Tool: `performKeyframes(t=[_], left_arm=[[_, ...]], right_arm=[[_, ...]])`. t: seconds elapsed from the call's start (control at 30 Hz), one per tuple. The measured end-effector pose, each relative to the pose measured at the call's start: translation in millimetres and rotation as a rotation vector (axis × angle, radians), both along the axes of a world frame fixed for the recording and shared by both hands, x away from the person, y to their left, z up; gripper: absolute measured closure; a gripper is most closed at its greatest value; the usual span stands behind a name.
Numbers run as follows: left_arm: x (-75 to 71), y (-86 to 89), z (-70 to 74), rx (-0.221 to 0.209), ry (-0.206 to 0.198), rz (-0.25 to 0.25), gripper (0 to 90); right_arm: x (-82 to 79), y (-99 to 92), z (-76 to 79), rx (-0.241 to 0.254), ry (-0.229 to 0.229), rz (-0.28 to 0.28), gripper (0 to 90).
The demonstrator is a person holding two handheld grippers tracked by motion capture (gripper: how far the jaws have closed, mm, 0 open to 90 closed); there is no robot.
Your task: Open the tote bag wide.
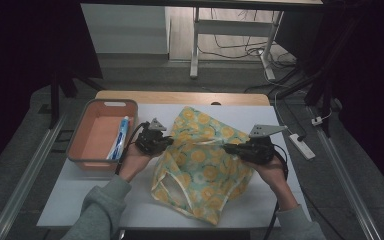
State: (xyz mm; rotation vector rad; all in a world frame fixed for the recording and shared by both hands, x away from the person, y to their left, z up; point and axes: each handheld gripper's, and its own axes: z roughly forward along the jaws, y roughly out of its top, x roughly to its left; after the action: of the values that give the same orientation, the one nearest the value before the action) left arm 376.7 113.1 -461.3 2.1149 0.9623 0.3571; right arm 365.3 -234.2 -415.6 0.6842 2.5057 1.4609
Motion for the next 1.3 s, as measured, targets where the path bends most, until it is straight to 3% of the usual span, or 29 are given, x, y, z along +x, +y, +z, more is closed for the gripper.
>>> performKeyframes(t=[0.33, 0.47, 0.53, 0.63, 0.8, 0.97, 1.1, 1.3], left_arm=[[1.4, 1.7, -1.3, 0.001, 0.006, 0.003, 83.2], [2.4, 1.7, -3.1, 0.006, 0.015, 0.003, 80.4], [1.7, 1.2, -2.6, 0.005, 0.011, 0.003, 74.4], [-1.8, 1.8, 2.4, -0.004, -0.005, 0.007, 54.0], [-13.1, 6.5, 19.8, -0.016, -0.006, -0.056, 28.6], [-32.2, 19.6, 46.9, -0.036, -0.034, -0.105, 21.3], [-43.1, 29.8, 58.9, -0.050, -0.055, -0.119, 20.3], [-44.6, 47.4, 65.1, -0.038, -0.080, -0.083, 21.1]], right_arm=[[-12.7, 14.2, 9.5, 0.016, -0.019, 0.070, 89.3], [-10.8, 16.4, 6.5, -0.011, -0.030, 0.046, 89.4], [-7.8, 14.7, 3.4, -0.007, -0.024, 0.020, 89.3], [-4.6, 13.0, -0.5, 0.006, -0.022, -0.016, 89.3], [0.2, 14.9, -7.6, 0.024, -0.016, -0.052, 89.1], [1.3, 16.8, -9.7, 0.021, -0.011, -0.055, 89.2], [2.9, 17.1, -10.6, 0.023, -0.007, -0.056, 89.2], [6.5, 21.9, -12.3, 0.031, -0.001, -0.056, 89.2]])
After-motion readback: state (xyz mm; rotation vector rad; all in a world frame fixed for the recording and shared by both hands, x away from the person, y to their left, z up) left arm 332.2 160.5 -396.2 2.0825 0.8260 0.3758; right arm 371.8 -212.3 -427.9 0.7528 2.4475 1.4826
